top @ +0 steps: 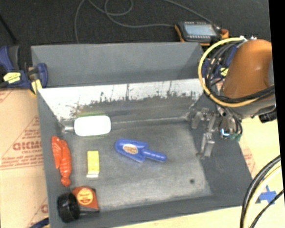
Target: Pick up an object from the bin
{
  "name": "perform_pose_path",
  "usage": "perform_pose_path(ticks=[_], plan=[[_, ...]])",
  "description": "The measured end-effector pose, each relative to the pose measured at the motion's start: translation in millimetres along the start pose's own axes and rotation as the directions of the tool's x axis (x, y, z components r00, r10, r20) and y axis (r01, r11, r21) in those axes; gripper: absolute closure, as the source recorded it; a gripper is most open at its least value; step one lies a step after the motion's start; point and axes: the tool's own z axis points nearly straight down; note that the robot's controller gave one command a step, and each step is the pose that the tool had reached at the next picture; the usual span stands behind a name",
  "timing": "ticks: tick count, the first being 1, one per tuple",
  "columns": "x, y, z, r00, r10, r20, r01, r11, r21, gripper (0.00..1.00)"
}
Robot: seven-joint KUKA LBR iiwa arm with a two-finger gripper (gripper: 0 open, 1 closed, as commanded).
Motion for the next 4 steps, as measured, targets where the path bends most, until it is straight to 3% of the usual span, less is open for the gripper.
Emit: perform_pose_path(ticks=[1,2,3,4], plan=[[-8.7,48.9,28.1,0.996,0.093,-0.005,-0.093,0.996,0.001,0.0],[-24.9,84.2,77.5,0.995,0.102,-0.004,-0.102,0.995,-0.002,0.0],[-16.4,74.9,116.3,0.988,0.152,-0.007,-0.152,0.988,-0.001,0.0],[-23.6,95.9,131.9,0.971,0.237,-0.01,-0.237,0.971,0.002,0.0]])
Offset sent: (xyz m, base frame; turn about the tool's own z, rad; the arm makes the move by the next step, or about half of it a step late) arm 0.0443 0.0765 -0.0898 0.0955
